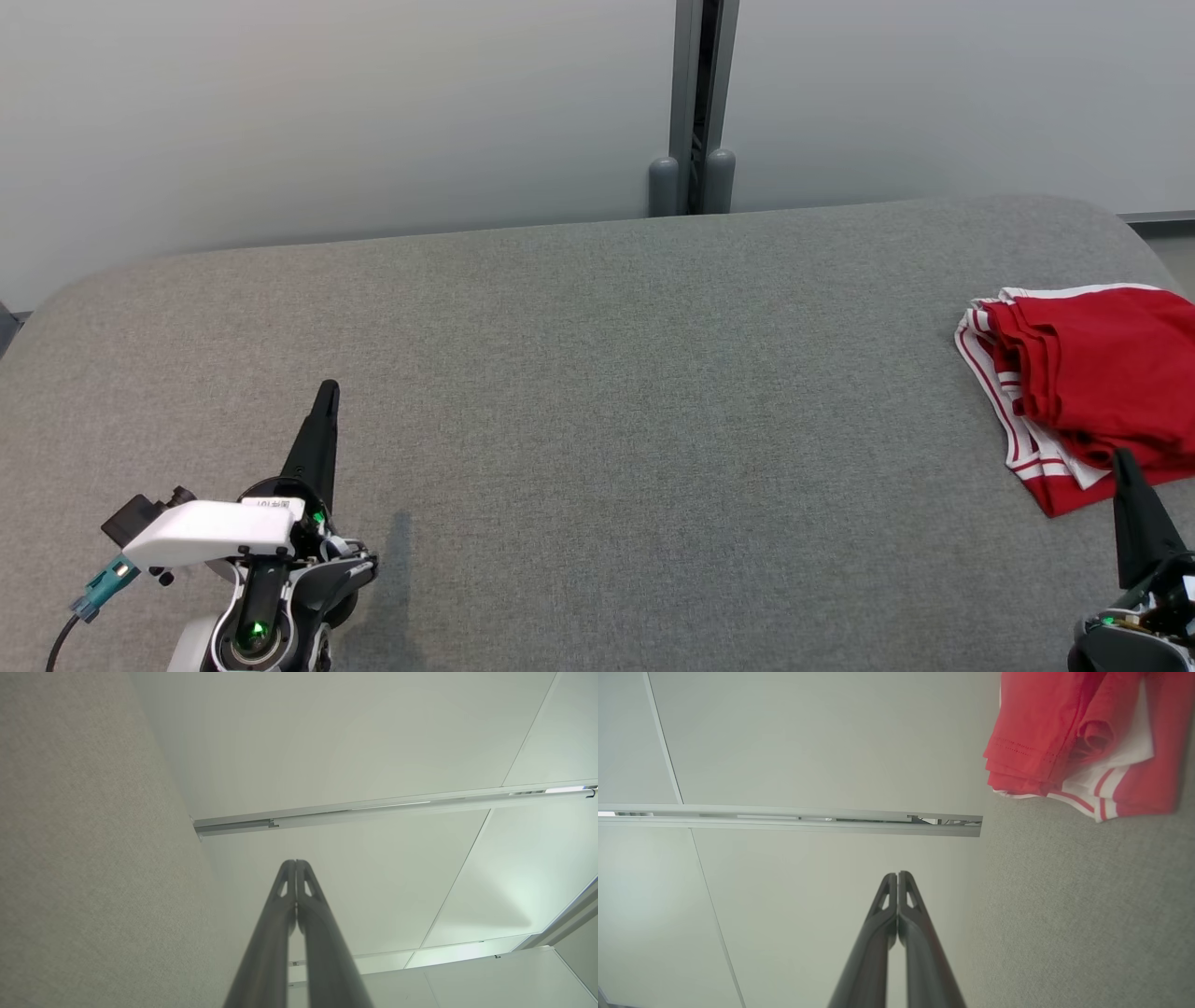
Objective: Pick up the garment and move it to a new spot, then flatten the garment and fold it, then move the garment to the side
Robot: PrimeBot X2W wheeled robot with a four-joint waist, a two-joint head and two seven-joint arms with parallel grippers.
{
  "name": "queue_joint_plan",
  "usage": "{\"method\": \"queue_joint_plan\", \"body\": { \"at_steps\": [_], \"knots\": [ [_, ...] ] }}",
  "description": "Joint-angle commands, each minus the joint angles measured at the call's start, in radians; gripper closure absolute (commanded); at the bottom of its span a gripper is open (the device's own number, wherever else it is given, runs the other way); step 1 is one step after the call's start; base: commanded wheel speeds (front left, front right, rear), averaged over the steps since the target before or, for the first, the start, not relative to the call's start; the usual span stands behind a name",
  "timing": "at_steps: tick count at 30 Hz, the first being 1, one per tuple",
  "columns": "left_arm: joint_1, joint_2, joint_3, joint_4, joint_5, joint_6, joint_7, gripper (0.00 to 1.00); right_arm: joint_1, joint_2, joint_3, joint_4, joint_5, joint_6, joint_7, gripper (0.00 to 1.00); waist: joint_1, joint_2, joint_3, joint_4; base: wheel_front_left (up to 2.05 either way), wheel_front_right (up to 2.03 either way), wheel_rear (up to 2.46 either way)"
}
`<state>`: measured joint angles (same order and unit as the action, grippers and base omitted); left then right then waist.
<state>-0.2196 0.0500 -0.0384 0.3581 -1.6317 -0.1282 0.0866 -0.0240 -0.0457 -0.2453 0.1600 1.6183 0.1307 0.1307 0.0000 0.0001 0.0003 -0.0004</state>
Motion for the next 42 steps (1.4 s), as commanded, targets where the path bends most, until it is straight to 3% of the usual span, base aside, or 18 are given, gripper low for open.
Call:
{"method": "queue_joint_plan", "body": {
  "at_steps": [1,42],
  "knots": [
    [-0.015,0.006,0.005,0.001,-0.009,-0.005,0.0,1.0,0.01,-0.009,-0.001,-0.005,0.002,0.0,0.001,1.0,0.0,-0.0001,0.0,0.0,0.0,0.0,0.0],
    [-0.015,0.004,0.008,0.0,-0.005,-0.005,0.002,1.0,0.009,-0.009,-0.001,-0.005,0.002,0.0,0.001,1.0,0.0,-0.0001,0.0,0.0,0.0,0.0,0.0]
  ]
}}
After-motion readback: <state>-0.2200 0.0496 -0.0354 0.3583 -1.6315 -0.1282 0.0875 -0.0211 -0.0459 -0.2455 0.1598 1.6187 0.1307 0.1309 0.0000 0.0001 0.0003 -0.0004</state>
